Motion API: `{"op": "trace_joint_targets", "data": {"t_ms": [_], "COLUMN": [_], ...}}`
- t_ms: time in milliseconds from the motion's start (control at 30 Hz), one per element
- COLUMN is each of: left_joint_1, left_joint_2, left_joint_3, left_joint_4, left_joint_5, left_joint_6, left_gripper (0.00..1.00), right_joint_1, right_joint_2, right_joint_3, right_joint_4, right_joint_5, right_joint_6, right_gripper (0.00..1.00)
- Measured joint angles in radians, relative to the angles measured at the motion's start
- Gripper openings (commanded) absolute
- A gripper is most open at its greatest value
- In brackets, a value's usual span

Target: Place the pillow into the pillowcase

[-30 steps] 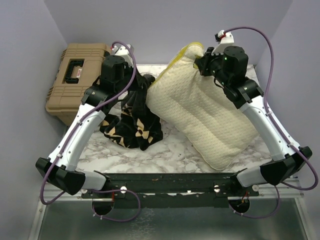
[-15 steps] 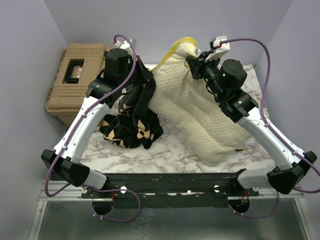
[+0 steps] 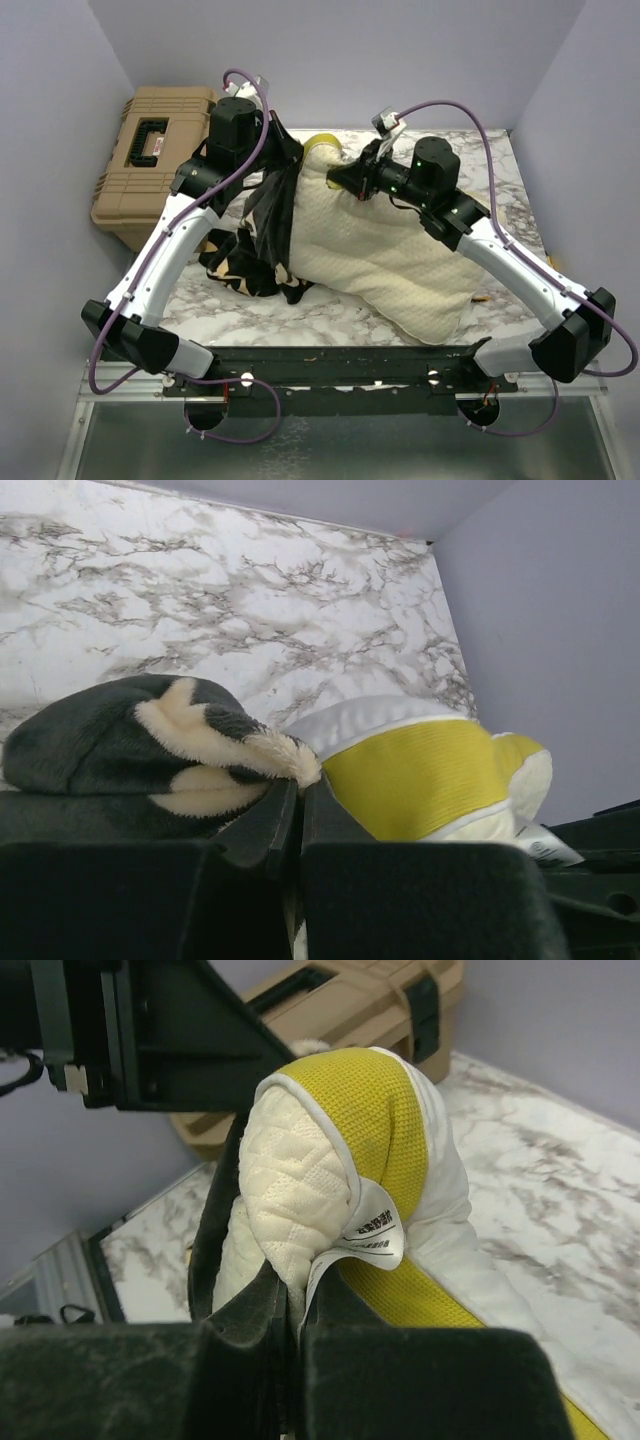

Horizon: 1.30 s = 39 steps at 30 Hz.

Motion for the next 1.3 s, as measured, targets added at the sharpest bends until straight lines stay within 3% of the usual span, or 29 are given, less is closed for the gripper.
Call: {"op": "trace_joint_targets", "data": {"t_ms": [200, 467, 900, 1300], "left_joint_1": [0.0, 0.005, -0.013, -0.144], "left_joint_2": [-0.057, -0.074, -0.105, -0.122], "left_joint_3": [-0.043, -0.063, -0.064, -0.081], "left_joint_4": [-0.008, -0.02, 0.002, 0.09], "left_joint_5": [-0.029, 0.01, 0.058, 0.079], "left_joint_6": [0.009, 0.03, 0.043, 0.046], "left_gripper": [0.0, 0.0, 0.0, 0.0], "right_joint_1": [-0.004, -0.015, -0.018, -0.068], "right_joint_2": [0.076, 0.248, 0.375, 0.359], "right_joint_3": [0.0, 0.134, 0.302, 0.232], "right_joint_4": [-0.008, -0.074, -0.228, -0.127], "right_joint_5": [-0.209, -0.405, -0.459, -0.583], "right_joint_6": [0.055, 0.111, 0.191, 0.347], "right_gripper": [0.0, 0.0, 0.0, 0.0]}}
